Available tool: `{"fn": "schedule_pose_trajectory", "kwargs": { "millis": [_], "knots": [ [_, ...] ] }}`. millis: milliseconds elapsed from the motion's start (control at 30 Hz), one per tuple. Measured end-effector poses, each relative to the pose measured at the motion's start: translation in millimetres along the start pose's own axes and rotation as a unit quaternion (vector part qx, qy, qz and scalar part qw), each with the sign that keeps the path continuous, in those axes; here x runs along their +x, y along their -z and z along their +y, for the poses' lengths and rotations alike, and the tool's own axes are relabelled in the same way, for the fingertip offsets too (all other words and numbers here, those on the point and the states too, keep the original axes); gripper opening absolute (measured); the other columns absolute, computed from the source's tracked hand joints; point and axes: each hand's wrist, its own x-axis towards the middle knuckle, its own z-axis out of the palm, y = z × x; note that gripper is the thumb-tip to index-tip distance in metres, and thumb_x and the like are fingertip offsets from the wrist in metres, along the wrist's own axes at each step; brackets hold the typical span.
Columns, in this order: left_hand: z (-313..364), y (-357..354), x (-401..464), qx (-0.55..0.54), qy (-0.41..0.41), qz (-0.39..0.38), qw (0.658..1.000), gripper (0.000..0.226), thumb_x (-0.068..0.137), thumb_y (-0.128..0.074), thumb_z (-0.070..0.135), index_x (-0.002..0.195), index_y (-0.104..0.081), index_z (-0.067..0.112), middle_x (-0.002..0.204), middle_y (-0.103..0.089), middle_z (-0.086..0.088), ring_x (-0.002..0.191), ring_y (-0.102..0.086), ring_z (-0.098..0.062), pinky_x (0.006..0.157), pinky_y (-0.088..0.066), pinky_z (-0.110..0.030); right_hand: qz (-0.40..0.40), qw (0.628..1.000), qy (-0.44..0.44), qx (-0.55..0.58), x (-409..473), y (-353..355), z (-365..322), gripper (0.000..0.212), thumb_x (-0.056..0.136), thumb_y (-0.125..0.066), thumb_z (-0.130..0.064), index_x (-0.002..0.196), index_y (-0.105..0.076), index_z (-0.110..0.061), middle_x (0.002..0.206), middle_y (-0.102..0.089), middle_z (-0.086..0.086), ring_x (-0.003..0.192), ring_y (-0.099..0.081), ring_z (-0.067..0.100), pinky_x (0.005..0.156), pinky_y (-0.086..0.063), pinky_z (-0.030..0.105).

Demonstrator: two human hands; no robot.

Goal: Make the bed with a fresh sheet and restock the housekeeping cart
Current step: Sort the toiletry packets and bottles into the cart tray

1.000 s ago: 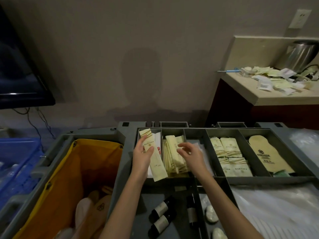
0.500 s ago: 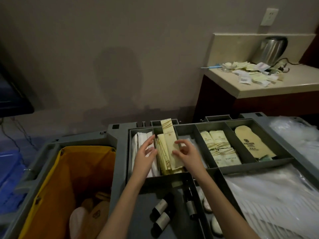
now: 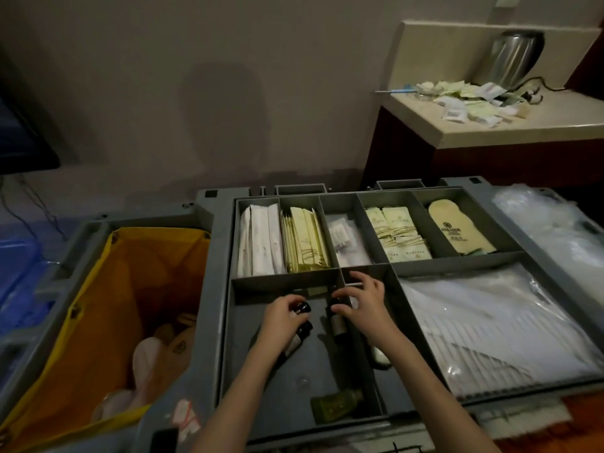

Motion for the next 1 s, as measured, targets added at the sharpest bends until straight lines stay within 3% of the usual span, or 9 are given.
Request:
{"fn": "schedule_pose_trajectory", "kwargs": {
  "millis": [100, 233, 433, 633, 800, 1000],
  "knots": [
    [2.9, -1.5, 4.2, 0.025, 0.0, 0.017, 1.0, 0.05, 0.085, -0.069, 0.016, 0.132, -0.053, 0.016, 0.125, -0.061, -0.002, 0.114, -0.056, -0.012, 0.09, -0.043, -0.02, -0.027, 1.0, -0.011, -0.011, -7.0, -3.3, 0.7, 0.036, 0.082, -0.07, -0.032, 0.117, -0.062, -0.03, 0.153, -0.019, -0.004, 0.142, -0.003, 0.022, 0.116, -0.013, 0.045],
    [5.4, 3.6, -0.1, 0.015, -0.037, 0.021, 0.999, 0.045, 0.09, -0.062, 0.014, 0.134, -0.051, 0.018, 0.125, -0.056, -0.002, 0.115, -0.053, -0.012, 0.09, -0.043, -0.018, -0.028, 0.998, -0.009, -0.059, -7.2, -5.8, -0.5, 0.041, 0.084, -0.068, -0.03, 0.124, -0.058, -0.029, 0.155, -0.016, -0.003, 0.143, -0.002, 0.022, 0.116, -0.013, 0.045],
    [15.1, 8.0, -4.5, -0.098, -0.096, 0.085, 0.987, 0.033, 0.086, -0.067, 0.013, 0.117, -0.063, 0.024, 0.116, -0.061, 0.009, 0.107, -0.053, -0.001, 0.081, -0.041, -0.01, -0.01, 0.999, -0.019, -0.032, -10.3, -8.0, 1.8, 0.047, 0.084, -0.068, -0.028, 0.129, -0.054, -0.032, 0.152, -0.021, -0.003, 0.141, -0.01, 0.021, 0.115, -0.02, 0.044],
    [22.6, 0.2, -0.7, -0.062, -0.117, 0.155, 0.979, 0.034, 0.085, -0.068, 0.012, 0.118, -0.064, 0.019, 0.112, -0.063, 0.008, 0.099, -0.053, 0.003, 0.074, -0.04, -0.002, -0.029, 0.993, -0.004, -0.116, 1.4, -2.1, -2.9, 0.053, 0.084, -0.068, -0.03, 0.134, -0.05, -0.03, 0.151, -0.023, 0.0, 0.139, -0.017, 0.023, 0.112, -0.028, 0.043],
    [13.8, 2.9, 3.7, -0.048, -0.127, 0.179, 0.974, 0.034, 0.086, -0.067, 0.013, 0.12, -0.063, 0.018, 0.116, -0.064, 0.004, 0.106, -0.055, -0.003, 0.09, -0.043, -0.016, -0.145, 0.966, -0.044, -0.211, 20.4, 5.3, -14.5, 0.07, 0.081, -0.07, -0.029, 0.142, -0.037, -0.032, 0.144, -0.027, 0.006, 0.135, -0.02, 0.031, 0.108, -0.032, 0.047],
    [9.5, 2.2, 6.0, -0.021, -0.141, 0.187, 0.972, 0.033, 0.088, -0.065, 0.014, 0.121, -0.063, 0.018, 0.114, -0.064, 0.003, 0.106, -0.056, -0.007, 0.095, -0.046, -0.025, -0.164, 0.952, -0.056, -0.251, 28.5, 0.9, -22.7, 0.06, 0.078, -0.073, -0.033, 0.133, -0.05, -0.025, 0.135, -0.036, 0.006, 0.131, -0.024, 0.031, 0.106, -0.031, 0.048]
  ]
}}
